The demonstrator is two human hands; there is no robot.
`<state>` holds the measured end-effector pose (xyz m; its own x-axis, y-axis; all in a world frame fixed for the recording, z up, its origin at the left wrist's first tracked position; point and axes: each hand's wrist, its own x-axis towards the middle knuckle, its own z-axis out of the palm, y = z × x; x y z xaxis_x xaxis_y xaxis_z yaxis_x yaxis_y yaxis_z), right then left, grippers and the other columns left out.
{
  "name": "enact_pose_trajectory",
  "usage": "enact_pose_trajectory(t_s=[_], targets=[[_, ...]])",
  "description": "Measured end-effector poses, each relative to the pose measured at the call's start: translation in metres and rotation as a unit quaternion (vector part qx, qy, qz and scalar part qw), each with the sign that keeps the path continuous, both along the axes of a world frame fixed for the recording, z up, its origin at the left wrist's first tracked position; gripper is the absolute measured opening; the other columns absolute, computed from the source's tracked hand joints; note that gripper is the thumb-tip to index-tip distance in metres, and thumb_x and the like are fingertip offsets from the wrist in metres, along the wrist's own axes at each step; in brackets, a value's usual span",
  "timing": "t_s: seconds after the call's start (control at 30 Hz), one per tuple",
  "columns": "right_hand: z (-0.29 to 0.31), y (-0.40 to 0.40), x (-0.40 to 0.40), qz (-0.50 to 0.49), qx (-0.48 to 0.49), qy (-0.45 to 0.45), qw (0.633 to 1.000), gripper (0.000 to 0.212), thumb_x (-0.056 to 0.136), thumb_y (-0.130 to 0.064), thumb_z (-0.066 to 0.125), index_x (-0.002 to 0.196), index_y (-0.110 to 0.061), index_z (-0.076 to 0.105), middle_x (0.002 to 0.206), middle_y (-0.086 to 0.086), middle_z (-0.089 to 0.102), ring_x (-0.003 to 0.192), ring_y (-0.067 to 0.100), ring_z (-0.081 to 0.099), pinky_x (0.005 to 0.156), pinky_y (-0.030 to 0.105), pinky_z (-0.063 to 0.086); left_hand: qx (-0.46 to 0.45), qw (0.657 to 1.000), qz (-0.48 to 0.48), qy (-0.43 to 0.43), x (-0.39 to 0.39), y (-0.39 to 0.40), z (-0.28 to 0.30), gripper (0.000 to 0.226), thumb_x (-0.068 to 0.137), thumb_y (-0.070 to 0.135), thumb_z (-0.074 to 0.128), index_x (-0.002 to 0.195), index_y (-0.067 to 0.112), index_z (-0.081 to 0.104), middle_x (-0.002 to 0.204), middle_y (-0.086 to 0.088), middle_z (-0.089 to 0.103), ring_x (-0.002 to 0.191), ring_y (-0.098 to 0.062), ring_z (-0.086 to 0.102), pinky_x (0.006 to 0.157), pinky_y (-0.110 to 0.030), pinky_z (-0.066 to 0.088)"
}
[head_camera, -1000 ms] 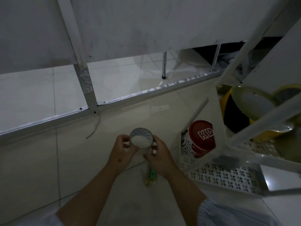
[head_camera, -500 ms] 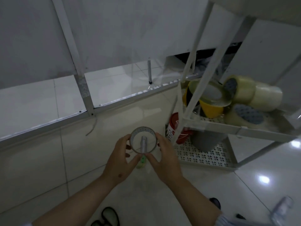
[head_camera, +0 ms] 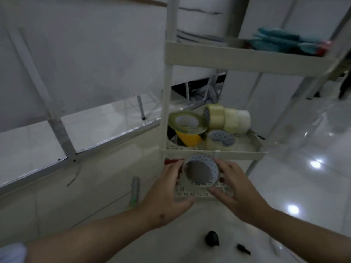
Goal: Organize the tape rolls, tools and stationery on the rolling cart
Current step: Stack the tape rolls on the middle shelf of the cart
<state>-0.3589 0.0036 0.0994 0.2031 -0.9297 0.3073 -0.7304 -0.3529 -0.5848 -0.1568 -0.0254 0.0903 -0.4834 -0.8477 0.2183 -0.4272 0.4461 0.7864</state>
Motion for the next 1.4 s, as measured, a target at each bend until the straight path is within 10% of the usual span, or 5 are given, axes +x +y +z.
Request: enact_pose_trajectory(t_s=[0.27,0.57,0.77,1.03,1.4], targets=[[0.038,-0.015,-0.079,-0.074,-0.16,0.09,0.98,0.072,0.079,-0.05,0.052,0.132,-0.003,0.038,0.129,0.012,0.046,0.12,0.006,0.036,0.102,0.003,0.024,0.088,0.985,-0.085,0.122,-0.097,-0.025,0.045,0.066,0.086,0.017,0.057,0.14,0.034,0.024,0.137,0.015,0.041,0.126,0.0,0.038,0.104,-0.022,0.037],[0.02,-0.053,-0.096,-0.18,-0.226,0.244,0.926,0.046,0.079,-0.024,0.049,0.12,-0.002,0.046,0.128,0.028,0.038,0.115,0.046,0.047,0.086,0.053,0.051,0.013,0.99,-0.025,0.135,-0.16,-0.064,0.045,0.055,0.082,0.006,0.061,0.132,0.019,0.043,0.121,0.003,0.057,0.111,-0.01,0.054,0.088,-0.013,0.046],[0.018,-0.064,-0.096,-0.271,-0.177,0.403,0.856,0.025,0.07,-0.03,0.068,0.092,-0.019,0.065,0.119,0.016,0.062,0.101,0.033,0.06,0.072,0.038,0.048,0.041,0.992,-0.029,0.12,-0.155,-0.088,0.033,0.056,0.088,0.015,0.059,0.138,0.029,0.036,0.135,0.005,0.052,0.122,-0.01,0.049,0.101,-0.034,0.045],[0.022,-0.06,-0.098,-0.216,-0.233,0.402,0.858,0.033,0.075,-0.01,0.035,0.082,-0.015,0.067,0.07,0.003,0.071,0.067,0.022,0.067,0.086,0.043,0.048,-0.019,0.998,-0.051,-0.02,-0.163,-0.097,0.012,0.079,0.081,0.03,0.057,0.146,0.029,0.013,0.146,0.001,0.038,0.134,-0.016,0.036,0.106,-0.044,0.039],[0.032,-0.065,-0.086,-0.255,-0.055,0.414,0.872,0.038,0.053,-0.003,0.073,0.089,0.0,0.063,0.068,0.015,0.069,0.061,0.032,0.066,0.062,0.036,0.056,-0.167,0.967,-0.012,-0.194,-0.155,-0.1,0.007,0.032,0.094,0.012,0.044,0.124,0.019,0.051,0.123,-0.009,0.06,0.111,-0.027,0.054,0.089,-0.036,0.045]])
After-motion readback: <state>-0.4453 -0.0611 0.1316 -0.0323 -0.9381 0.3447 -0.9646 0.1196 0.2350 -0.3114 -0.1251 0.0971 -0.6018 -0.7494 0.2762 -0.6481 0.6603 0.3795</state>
